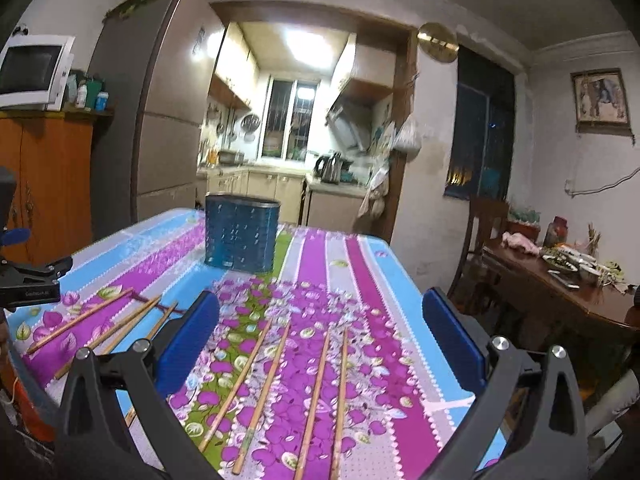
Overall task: Organize utensils
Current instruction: 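Move both grippers over the loose wooden chopsticks on the tablecloth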
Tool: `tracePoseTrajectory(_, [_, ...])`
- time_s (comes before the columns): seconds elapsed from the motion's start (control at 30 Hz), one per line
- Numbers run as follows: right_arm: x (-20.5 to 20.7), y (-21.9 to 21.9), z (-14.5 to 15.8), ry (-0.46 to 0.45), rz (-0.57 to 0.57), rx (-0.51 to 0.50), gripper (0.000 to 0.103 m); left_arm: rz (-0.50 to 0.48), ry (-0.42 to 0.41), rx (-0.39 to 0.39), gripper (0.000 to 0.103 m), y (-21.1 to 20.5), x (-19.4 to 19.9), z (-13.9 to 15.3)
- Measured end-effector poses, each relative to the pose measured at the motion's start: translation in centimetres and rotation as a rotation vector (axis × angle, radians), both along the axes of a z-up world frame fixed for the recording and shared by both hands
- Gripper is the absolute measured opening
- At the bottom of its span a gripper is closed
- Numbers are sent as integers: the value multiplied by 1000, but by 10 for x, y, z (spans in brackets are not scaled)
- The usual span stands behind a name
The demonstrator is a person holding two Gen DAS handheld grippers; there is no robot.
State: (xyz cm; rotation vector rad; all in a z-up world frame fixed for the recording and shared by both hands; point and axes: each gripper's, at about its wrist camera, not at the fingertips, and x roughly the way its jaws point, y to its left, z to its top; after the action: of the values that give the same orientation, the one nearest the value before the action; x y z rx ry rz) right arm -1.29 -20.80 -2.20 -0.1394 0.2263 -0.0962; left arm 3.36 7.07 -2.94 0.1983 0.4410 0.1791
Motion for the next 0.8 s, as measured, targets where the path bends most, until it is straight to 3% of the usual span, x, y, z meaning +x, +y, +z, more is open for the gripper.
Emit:
tracePoseTrajectory(0.2, [-5,-26,-3,-6,-47,78,98,24,31,54,99,3,-5,-10])
tracePoseTrajectory(0.43, [8,-47,-17,107,-17,230,98,42,55,79,99,4,-3,-16])
tracePoseTrajectory(0.8, [4,-23,-18,104,-17,121,98,43,76,84,99,4,0,-22])
